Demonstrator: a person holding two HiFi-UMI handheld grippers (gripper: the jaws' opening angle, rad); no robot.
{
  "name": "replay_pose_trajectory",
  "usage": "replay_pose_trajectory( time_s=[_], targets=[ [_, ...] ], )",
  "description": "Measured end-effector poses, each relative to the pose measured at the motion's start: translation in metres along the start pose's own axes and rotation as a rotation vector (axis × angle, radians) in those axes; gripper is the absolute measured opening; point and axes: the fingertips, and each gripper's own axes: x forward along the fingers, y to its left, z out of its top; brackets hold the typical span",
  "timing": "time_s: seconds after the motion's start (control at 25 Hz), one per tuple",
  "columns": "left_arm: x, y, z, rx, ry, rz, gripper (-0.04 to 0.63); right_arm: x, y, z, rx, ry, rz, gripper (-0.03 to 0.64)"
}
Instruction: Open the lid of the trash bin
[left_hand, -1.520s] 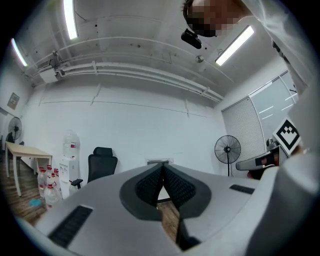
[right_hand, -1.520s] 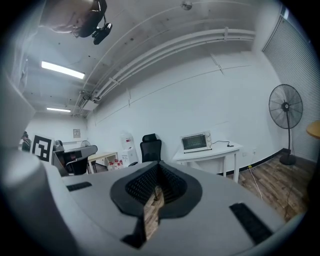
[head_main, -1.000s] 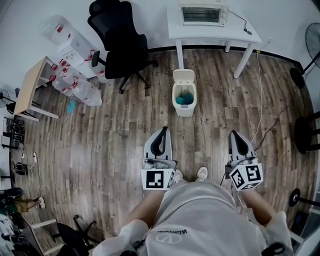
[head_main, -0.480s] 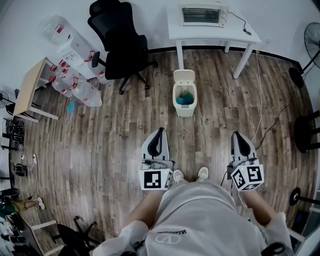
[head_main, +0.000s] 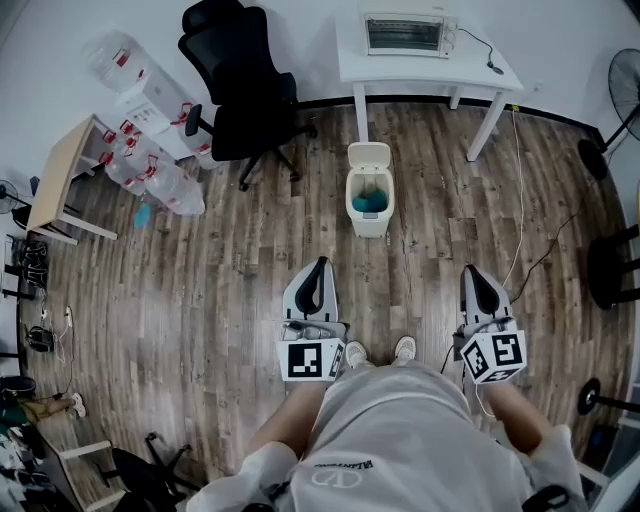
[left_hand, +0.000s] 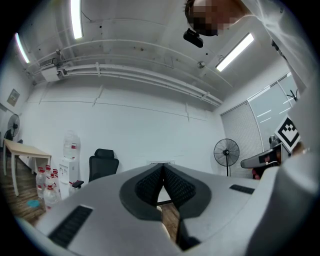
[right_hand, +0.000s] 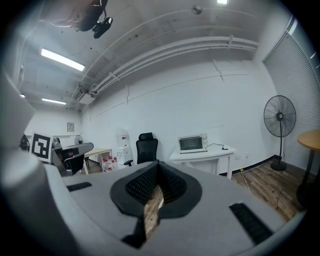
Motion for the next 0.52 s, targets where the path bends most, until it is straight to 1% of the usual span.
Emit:
replay_pose_trajectory(
  time_s=[0.32,0.52],
  targets=[
    [0.0052,-0.0025,0.0000,-0.003,0.000,-0.006,0.000,0.0029,-0.0038,0.0017,-0.009,0.001,0.001,0.014],
    [0.0075,0.0003,0.0018,-0.007,-0.007,-0.014,0.000,0.0062,0.0024,0.0028,-0.016,0.010,0.004,0.015]
  ],
)
